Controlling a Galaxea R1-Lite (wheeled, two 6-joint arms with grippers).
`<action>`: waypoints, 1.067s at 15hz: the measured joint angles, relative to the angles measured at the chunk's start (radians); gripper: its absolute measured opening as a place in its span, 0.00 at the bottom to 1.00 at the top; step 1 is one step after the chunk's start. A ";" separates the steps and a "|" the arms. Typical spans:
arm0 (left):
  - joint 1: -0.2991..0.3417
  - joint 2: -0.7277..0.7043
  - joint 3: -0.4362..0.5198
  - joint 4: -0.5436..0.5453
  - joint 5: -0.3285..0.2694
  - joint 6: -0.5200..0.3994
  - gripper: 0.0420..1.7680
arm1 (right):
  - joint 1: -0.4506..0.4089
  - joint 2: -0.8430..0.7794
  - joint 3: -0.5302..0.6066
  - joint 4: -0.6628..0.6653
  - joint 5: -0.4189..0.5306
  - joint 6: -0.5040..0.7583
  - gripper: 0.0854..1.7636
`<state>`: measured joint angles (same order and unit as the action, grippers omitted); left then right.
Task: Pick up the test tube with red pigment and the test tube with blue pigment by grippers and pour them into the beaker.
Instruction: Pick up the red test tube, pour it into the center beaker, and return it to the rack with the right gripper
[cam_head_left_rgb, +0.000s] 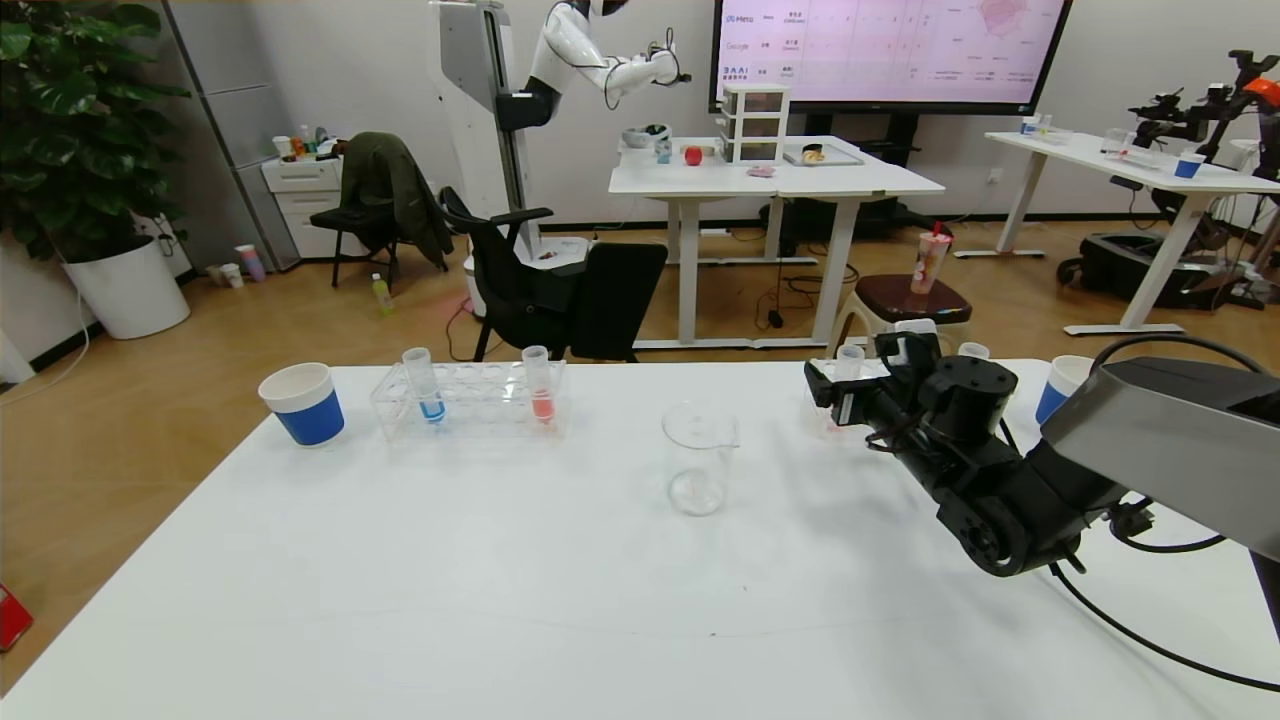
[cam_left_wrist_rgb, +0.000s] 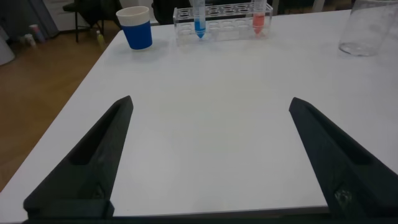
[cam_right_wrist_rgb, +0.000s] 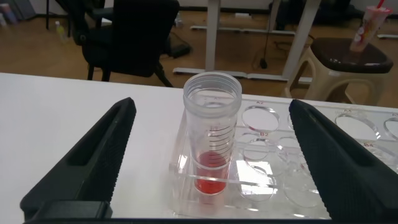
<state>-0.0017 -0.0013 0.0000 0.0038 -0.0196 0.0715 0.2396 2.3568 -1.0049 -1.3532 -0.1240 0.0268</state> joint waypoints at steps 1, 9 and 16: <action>0.000 0.000 0.000 0.000 0.000 0.000 0.99 | 0.000 -0.001 0.001 -0.014 0.000 -0.001 0.84; 0.000 0.000 0.000 0.000 0.000 0.000 0.99 | -0.003 -0.005 0.005 -0.036 -0.004 -0.001 0.25; 0.000 0.000 0.000 0.000 0.000 0.000 0.99 | 0.002 -0.102 -0.023 0.087 0.000 -0.005 0.25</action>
<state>-0.0017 -0.0013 0.0000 0.0038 -0.0200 0.0717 0.2419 2.2547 -1.0279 -1.2666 -0.1236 0.0215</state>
